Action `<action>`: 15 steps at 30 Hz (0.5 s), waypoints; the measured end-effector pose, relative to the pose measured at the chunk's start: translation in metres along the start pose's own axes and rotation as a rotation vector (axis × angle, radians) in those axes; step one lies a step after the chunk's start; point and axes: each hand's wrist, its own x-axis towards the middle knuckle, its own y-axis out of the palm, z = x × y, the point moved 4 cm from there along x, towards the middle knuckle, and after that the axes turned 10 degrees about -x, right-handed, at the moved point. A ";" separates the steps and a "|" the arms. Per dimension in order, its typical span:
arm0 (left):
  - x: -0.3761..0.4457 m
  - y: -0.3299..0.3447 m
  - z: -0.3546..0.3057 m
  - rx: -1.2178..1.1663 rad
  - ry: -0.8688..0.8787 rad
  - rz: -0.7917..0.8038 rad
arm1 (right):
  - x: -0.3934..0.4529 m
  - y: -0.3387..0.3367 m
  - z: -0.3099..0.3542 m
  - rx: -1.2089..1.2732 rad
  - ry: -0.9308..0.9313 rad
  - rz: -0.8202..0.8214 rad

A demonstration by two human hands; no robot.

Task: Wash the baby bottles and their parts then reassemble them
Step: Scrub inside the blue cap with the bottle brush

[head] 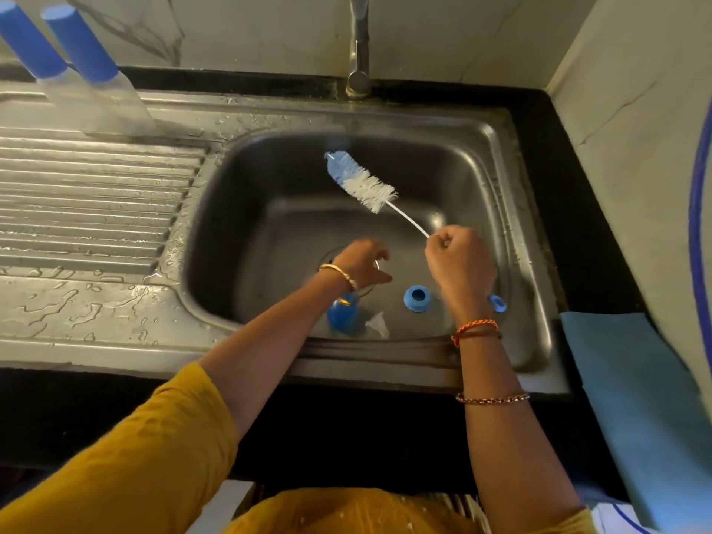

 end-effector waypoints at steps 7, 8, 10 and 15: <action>0.026 0.077 -0.023 0.138 0.024 0.232 | -0.008 -0.018 -0.017 -0.110 -0.119 -0.123; 0.025 0.079 -0.022 0.155 0.035 0.250 | -0.008 -0.018 -0.019 -0.102 -0.129 -0.143; 0.026 0.085 -0.016 0.193 0.080 0.288 | -0.007 -0.018 -0.023 -0.072 -0.122 -0.169; 0.024 0.095 -0.008 0.328 0.165 0.346 | -0.006 -0.018 -0.030 -0.052 -0.100 -0.159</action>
